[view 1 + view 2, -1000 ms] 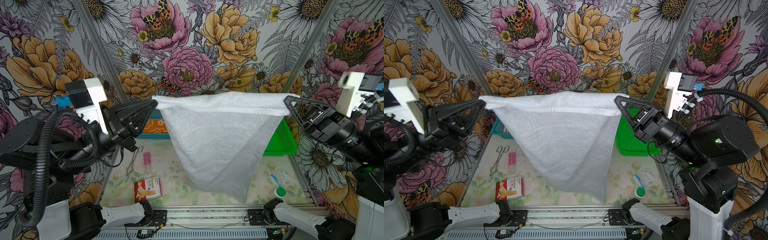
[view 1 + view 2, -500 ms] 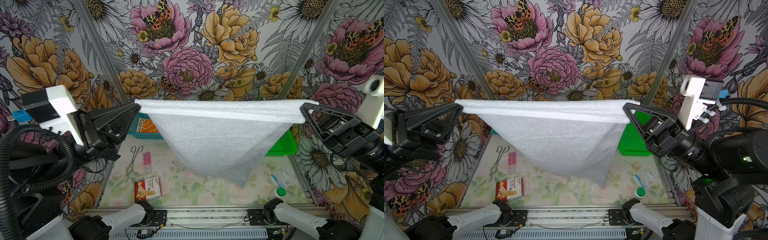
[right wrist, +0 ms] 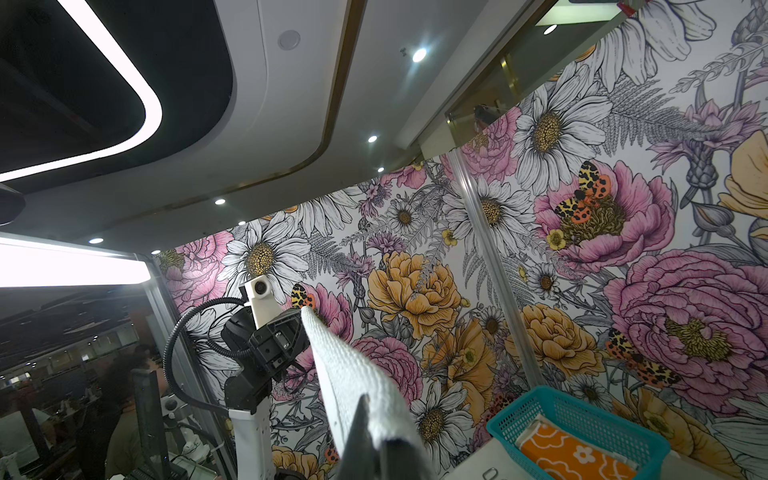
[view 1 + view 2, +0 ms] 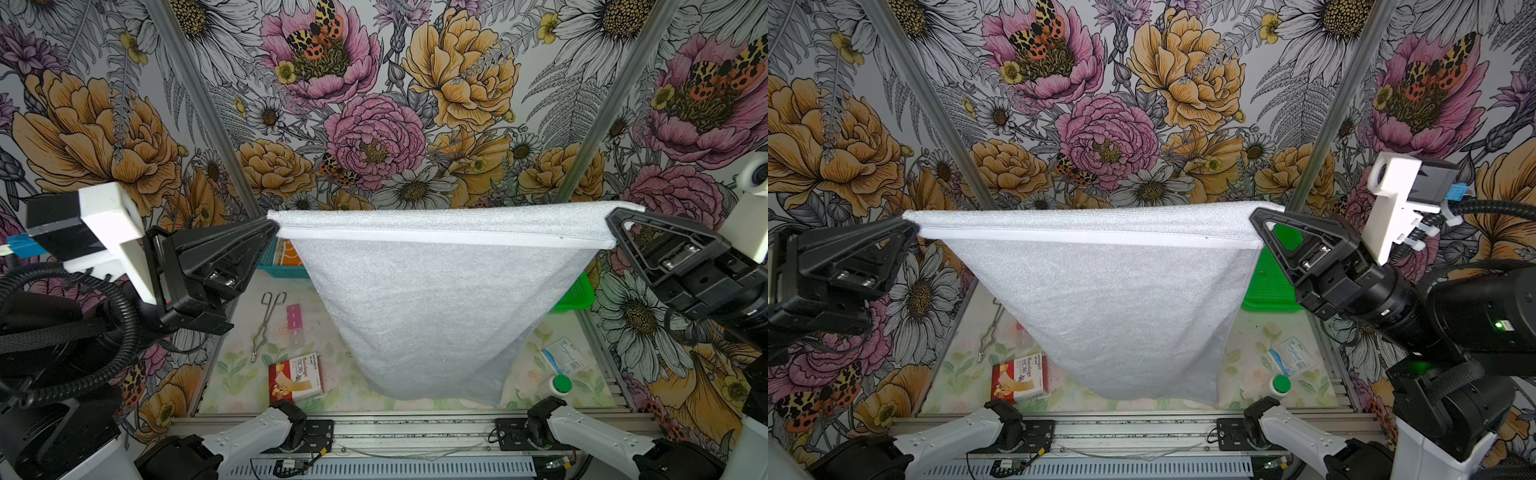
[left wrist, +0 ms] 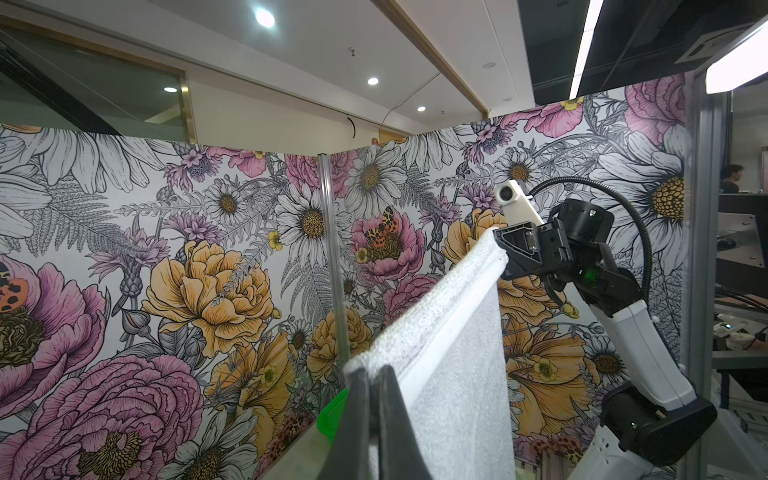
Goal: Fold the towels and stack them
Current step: 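Lay the grey towel flat on the table with both grippers, moving away from the robot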
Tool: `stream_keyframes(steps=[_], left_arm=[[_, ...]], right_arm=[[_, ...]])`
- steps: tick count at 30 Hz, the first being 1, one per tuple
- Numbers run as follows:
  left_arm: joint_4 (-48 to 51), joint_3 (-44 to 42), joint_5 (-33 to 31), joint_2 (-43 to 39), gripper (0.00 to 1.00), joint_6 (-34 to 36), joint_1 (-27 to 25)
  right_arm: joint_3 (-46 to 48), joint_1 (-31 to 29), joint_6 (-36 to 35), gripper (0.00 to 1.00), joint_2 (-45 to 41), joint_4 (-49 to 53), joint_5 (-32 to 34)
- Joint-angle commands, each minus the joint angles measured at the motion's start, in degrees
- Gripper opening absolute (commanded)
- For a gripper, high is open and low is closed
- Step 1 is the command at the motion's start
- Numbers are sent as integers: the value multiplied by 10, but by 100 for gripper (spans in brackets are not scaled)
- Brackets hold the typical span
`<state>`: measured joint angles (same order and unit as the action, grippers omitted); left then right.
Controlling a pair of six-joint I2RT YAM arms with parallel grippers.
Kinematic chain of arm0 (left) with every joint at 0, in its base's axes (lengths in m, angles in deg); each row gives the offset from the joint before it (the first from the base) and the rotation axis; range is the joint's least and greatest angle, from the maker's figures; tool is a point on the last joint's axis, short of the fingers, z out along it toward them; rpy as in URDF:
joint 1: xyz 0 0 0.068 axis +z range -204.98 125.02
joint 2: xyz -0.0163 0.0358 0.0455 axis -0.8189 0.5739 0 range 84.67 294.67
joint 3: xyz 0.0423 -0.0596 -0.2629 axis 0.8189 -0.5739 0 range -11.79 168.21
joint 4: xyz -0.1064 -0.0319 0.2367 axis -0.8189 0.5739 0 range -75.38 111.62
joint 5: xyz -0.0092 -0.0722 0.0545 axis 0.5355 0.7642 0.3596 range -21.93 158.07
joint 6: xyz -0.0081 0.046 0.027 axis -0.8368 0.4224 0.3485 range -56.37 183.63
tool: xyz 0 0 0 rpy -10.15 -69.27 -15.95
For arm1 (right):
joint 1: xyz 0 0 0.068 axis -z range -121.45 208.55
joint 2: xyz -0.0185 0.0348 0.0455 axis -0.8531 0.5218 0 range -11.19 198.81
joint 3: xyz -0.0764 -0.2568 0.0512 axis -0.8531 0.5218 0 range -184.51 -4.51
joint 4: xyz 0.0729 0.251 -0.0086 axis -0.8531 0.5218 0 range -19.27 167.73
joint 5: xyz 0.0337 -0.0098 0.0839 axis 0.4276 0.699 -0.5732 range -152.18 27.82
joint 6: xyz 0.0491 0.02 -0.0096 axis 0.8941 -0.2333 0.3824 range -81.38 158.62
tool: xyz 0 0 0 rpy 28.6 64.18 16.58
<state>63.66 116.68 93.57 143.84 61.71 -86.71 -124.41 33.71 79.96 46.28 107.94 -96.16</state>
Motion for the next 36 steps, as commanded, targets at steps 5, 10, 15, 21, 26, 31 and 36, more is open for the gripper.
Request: stream_keyframes(steps=[5,10,15,21,26,31,36], left_arm=[[-24,-105,-126,1,0,47,10],[-39,-131,-183,74,0,80,10],[-125,-223,-221,131,0,85,21],[-246,-313,-164,188,0,33,107],[-286,-292,-145,281,0,27,142],[-314,-276,-139,387,0,23,157],[-349,-270,-147,489,0,14,157]], right_arm=[[125,-1,-78,0,-34,-20,117],[177,1,-129,0,2,-25,175],[260,47,-143,0,48,-84,179],[346,142,-106,0,116,-214,97],[351,183,-87,0,220,-308,36],[361,211,-28,0,346,-433,-29],[333,221,21,0,496,-520,-94]])
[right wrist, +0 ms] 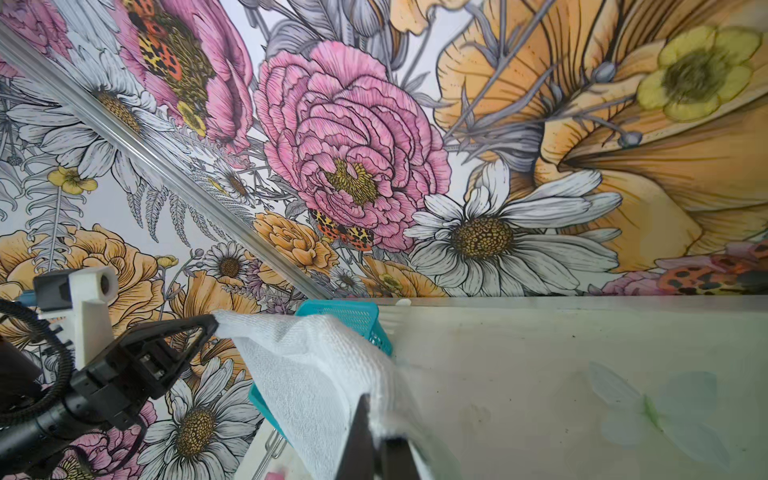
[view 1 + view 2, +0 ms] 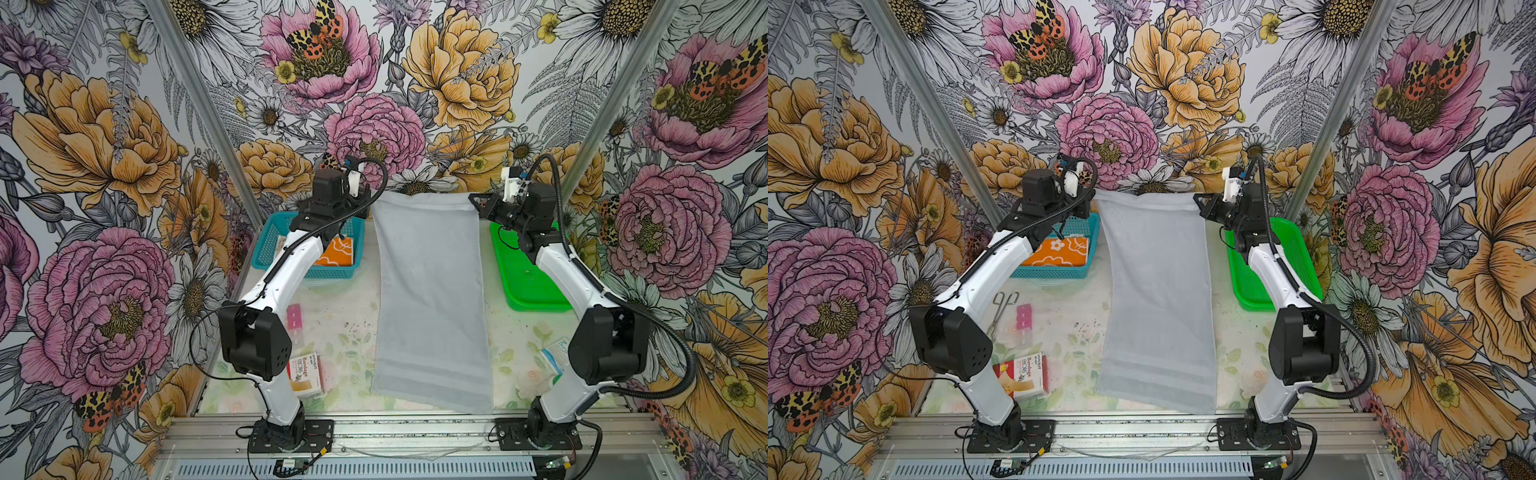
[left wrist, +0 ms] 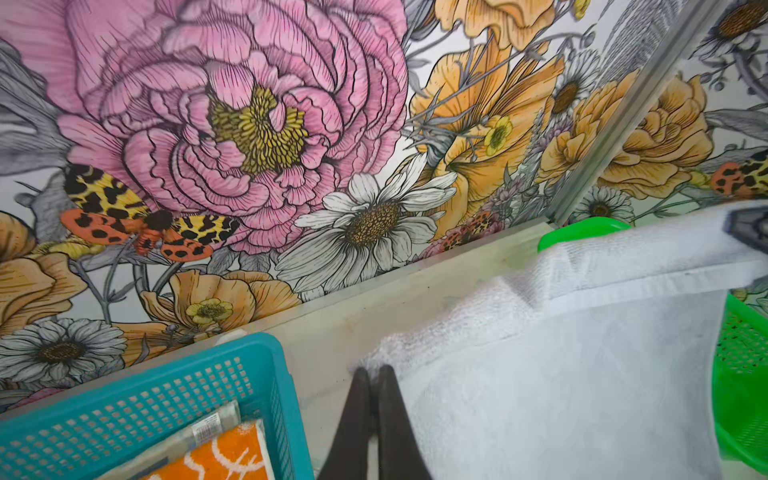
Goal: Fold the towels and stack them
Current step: 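Lay the grey towel flat on the table with both grippers, moving away from the robot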
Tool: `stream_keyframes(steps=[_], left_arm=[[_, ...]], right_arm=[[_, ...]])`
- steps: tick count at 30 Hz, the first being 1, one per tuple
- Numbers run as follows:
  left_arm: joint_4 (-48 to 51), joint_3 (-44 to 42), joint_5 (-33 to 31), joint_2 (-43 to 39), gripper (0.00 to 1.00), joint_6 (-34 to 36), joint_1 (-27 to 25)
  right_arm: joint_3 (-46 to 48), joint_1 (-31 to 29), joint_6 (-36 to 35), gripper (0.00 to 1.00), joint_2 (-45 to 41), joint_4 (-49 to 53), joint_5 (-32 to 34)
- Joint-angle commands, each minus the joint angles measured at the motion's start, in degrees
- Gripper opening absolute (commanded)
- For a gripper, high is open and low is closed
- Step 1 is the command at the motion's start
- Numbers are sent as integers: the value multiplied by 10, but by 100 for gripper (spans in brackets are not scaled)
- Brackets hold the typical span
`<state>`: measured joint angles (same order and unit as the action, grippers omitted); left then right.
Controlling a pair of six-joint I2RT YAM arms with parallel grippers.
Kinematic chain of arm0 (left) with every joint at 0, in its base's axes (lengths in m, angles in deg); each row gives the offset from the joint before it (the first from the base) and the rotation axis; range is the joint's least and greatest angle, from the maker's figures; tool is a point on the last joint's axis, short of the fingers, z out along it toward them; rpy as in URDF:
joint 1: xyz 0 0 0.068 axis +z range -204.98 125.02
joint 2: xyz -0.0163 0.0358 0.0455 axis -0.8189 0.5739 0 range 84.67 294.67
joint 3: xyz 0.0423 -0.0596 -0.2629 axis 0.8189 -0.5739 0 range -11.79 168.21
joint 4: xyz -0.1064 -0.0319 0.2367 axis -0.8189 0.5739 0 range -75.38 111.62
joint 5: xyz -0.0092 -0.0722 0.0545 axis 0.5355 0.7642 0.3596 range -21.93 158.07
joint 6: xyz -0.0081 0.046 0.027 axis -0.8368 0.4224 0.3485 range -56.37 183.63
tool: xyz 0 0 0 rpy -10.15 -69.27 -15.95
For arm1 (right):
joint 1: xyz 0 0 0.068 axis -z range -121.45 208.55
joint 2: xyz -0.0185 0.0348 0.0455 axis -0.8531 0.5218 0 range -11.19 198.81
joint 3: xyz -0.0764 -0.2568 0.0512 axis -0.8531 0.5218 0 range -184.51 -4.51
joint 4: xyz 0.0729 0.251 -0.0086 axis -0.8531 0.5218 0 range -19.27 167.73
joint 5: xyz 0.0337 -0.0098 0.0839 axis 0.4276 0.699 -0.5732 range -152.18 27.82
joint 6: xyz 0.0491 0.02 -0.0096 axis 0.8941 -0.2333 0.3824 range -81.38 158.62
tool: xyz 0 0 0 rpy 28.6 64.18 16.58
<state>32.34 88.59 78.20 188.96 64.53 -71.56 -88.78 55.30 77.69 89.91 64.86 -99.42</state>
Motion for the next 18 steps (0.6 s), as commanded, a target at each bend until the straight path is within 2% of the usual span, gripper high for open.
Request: stream_keyframes(steps=[1,5,10,15,18], left_arm=[[-39,13,4,49,0,-16,7],[-52,26,-8,90,0,-19,5],[-66,58,-12,148,0,-28,8],[-43,163,-4,248,0,-37,4],[7,264,-6,316,0,-35,-2]], right_arm=[[-31,6,51,0,83,-96,-68],[-48,6,67,0,153,-124,-63],[-80,8,6,0,187,-59,-28],[-151,10,-97,0,206,75,59],[-198,16,-107,0,235,103,88]])
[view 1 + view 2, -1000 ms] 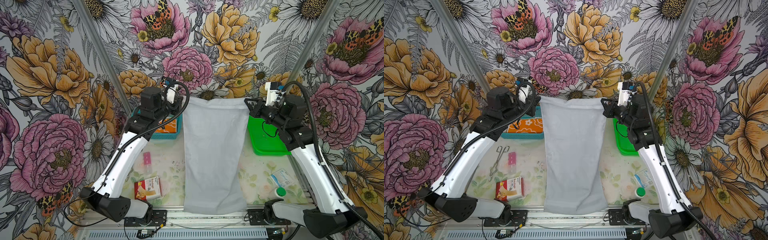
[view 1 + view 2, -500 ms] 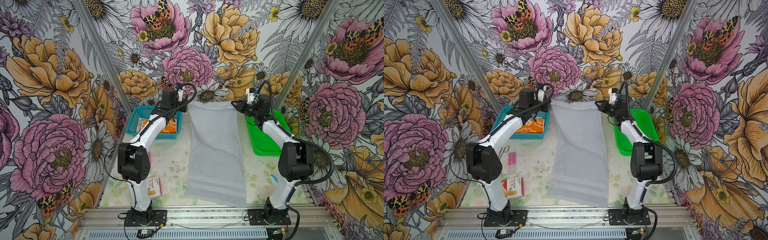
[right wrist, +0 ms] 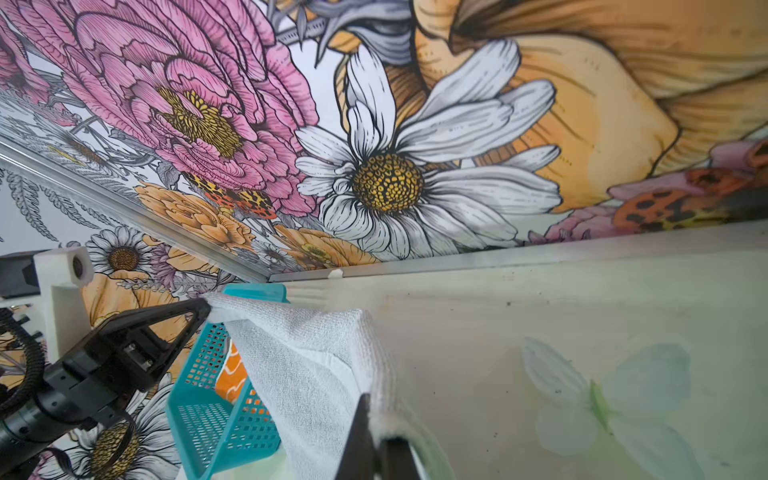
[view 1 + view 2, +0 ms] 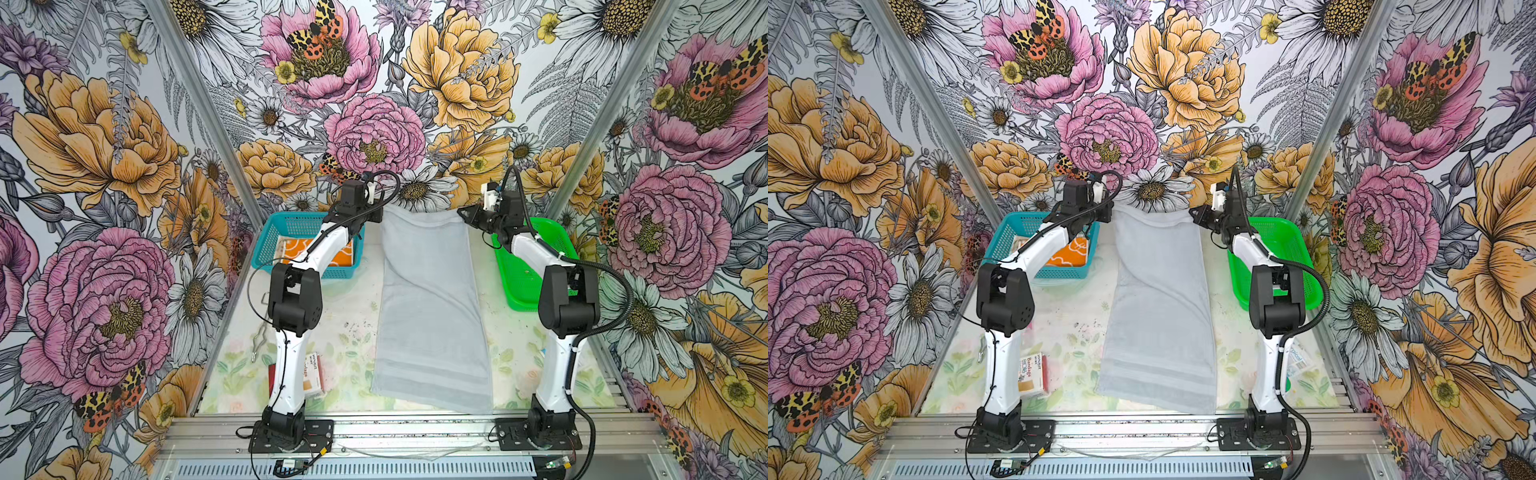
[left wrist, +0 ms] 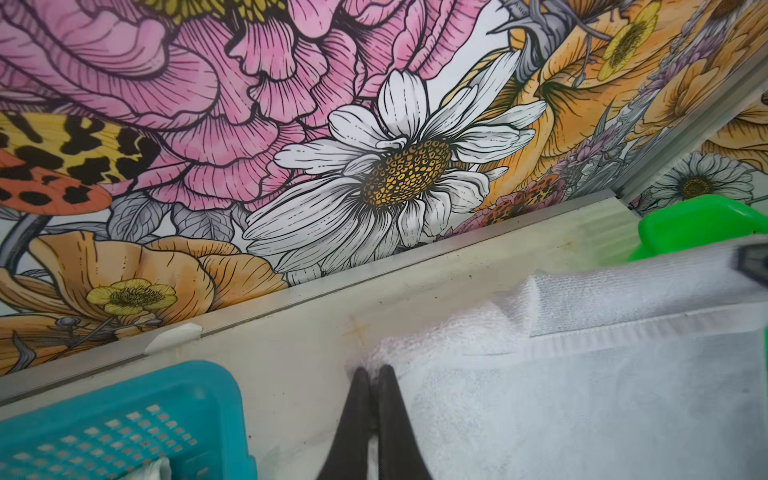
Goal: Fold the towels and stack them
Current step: 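Lay the grey towel flat on the table with both grippers, moving away from the robot, then open both grippers at the towel's far edge and lift them away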
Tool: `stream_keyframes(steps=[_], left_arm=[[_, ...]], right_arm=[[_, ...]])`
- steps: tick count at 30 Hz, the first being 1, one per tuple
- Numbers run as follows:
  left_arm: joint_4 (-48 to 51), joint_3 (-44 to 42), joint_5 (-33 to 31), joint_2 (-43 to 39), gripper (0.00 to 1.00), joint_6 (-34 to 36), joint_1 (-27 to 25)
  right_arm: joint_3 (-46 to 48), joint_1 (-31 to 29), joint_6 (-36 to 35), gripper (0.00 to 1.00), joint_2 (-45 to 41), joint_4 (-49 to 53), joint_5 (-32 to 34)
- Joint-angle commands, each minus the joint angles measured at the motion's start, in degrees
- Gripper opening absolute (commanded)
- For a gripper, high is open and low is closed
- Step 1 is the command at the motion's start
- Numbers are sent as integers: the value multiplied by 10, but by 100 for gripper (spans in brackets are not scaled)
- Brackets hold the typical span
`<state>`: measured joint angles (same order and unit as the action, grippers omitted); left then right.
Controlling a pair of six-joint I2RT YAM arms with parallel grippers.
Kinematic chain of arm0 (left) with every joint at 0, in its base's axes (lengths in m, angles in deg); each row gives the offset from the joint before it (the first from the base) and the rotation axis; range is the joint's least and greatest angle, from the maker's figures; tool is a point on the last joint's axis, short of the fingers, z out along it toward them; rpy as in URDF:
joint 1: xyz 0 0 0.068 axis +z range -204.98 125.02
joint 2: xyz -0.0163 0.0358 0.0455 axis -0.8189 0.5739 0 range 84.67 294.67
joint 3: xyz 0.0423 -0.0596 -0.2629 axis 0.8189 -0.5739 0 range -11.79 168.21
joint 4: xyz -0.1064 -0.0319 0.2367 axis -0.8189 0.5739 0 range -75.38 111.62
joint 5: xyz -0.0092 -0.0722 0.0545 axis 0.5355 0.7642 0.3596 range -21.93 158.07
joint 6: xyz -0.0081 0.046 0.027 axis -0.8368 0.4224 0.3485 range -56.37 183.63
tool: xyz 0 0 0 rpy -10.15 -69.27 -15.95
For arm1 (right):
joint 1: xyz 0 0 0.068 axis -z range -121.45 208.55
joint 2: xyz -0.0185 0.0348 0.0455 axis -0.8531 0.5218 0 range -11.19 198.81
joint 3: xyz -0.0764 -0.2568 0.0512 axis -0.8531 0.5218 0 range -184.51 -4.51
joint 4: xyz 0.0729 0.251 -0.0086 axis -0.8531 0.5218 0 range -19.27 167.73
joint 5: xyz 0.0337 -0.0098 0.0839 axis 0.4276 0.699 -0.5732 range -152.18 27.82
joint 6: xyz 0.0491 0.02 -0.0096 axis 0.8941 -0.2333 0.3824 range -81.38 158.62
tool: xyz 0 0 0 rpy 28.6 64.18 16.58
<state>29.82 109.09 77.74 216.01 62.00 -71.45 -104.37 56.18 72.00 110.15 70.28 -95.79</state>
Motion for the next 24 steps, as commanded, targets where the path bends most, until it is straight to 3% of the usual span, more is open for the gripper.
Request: stream_keyframes(steps=[1,9,11,13,16,18,20,22,24], left_arm=[[54,100,-6,74,0,-10,-4],[208,458,-8,290,0,-21,-12],[191,454,-4,299,0,-35,-11],[181,461,12,311,24,-38,-10],[159,466,10,324,39,-34,-10],[136,471,11,329,45,-42,-7],[101,473,5,329,60,-53,-2],[76,473,-2,323,67,-55,1],[81,480,11,314,70,-61,4]], right_arm=[[-67,11,-43,0,50,58,47],[-206,25,19,0,193,76,-1],[-222,25,24,0,214,77,-4],[-230,25,26,0,226,77,0],[-244,26,25,14,236,77,16],[-265,28,24,30,245,79,22],[-295,31,29,48,255,82,25],[-327,32,35,62,265,86,25],[-357,32,38,68,269,96,21]])
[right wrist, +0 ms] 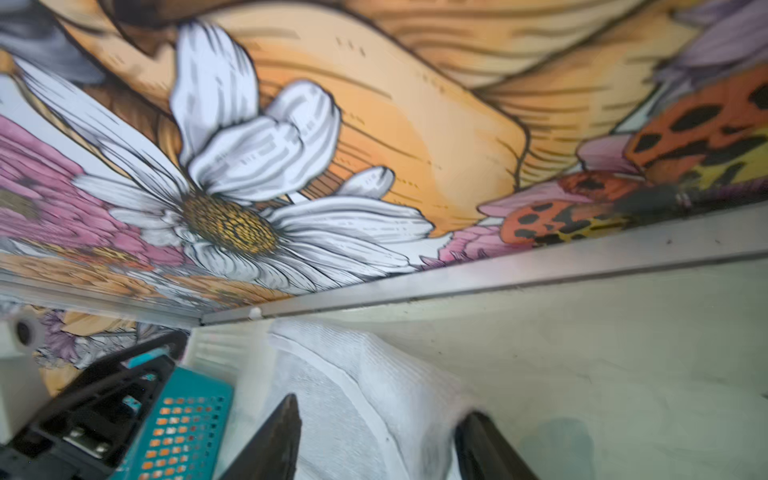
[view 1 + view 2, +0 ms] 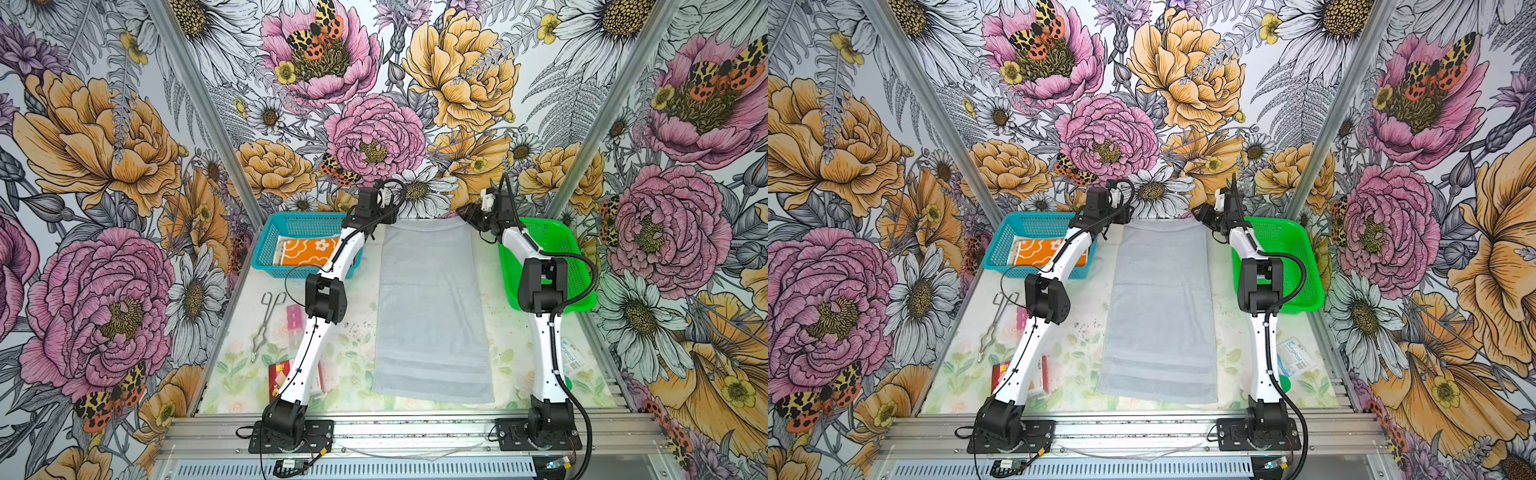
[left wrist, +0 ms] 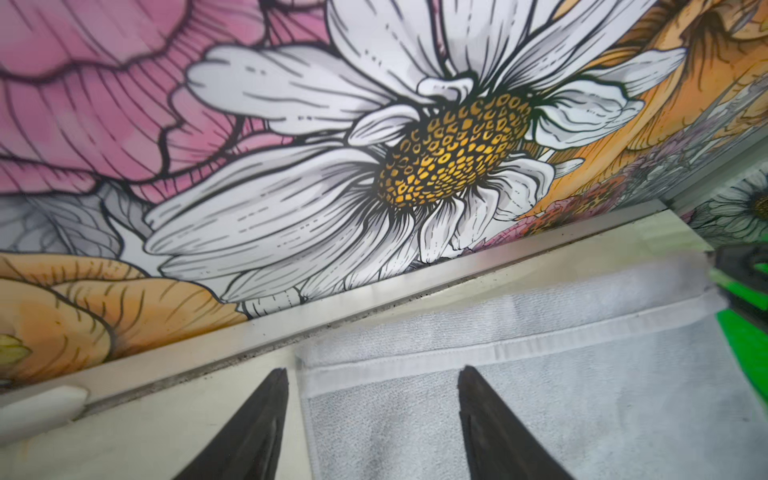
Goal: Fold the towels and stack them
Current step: 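Open both grippers at the towel's far edge and lift them away, then move both grippers to the towel's near edge, nearest the robot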
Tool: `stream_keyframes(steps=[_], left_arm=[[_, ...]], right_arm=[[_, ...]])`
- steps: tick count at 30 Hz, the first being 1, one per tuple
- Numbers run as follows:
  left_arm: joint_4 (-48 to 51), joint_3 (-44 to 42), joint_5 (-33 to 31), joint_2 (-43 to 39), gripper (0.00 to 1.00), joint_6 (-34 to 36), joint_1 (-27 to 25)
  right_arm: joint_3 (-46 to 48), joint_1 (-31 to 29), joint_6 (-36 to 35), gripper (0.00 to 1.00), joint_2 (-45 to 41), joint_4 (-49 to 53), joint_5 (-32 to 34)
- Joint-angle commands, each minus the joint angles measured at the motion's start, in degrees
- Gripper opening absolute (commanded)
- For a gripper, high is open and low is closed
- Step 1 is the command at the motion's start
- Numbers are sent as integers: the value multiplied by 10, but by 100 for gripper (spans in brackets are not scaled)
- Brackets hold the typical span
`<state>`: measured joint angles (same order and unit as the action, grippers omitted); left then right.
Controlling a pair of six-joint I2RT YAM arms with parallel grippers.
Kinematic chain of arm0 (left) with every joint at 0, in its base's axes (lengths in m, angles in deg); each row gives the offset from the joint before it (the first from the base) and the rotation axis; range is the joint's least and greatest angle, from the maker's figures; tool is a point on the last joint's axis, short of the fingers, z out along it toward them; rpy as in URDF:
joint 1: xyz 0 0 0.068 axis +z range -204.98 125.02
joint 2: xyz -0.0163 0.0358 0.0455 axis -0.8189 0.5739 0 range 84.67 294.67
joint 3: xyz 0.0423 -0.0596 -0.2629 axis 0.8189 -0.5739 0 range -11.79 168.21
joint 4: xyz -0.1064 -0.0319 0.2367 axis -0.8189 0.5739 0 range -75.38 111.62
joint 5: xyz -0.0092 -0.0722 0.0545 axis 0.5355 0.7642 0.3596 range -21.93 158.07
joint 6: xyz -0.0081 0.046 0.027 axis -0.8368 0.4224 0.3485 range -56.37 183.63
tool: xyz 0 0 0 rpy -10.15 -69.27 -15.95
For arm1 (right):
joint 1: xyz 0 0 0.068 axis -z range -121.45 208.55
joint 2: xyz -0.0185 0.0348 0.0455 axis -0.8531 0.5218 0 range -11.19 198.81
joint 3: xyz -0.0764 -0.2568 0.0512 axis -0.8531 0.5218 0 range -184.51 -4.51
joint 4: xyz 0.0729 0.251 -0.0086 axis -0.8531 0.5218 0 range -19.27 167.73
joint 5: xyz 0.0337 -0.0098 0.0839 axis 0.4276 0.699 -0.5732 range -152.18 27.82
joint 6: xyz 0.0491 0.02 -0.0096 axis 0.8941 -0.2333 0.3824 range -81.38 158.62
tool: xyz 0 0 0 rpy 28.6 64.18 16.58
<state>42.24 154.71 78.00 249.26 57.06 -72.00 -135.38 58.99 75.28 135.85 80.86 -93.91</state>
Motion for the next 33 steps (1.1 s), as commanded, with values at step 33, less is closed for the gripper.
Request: stream_keyframes(steps=[33], left_arm=[[142,-998,59,-744,64,-174,-221]], right_arm=[[920,-195,115,65,-755,34,94]])
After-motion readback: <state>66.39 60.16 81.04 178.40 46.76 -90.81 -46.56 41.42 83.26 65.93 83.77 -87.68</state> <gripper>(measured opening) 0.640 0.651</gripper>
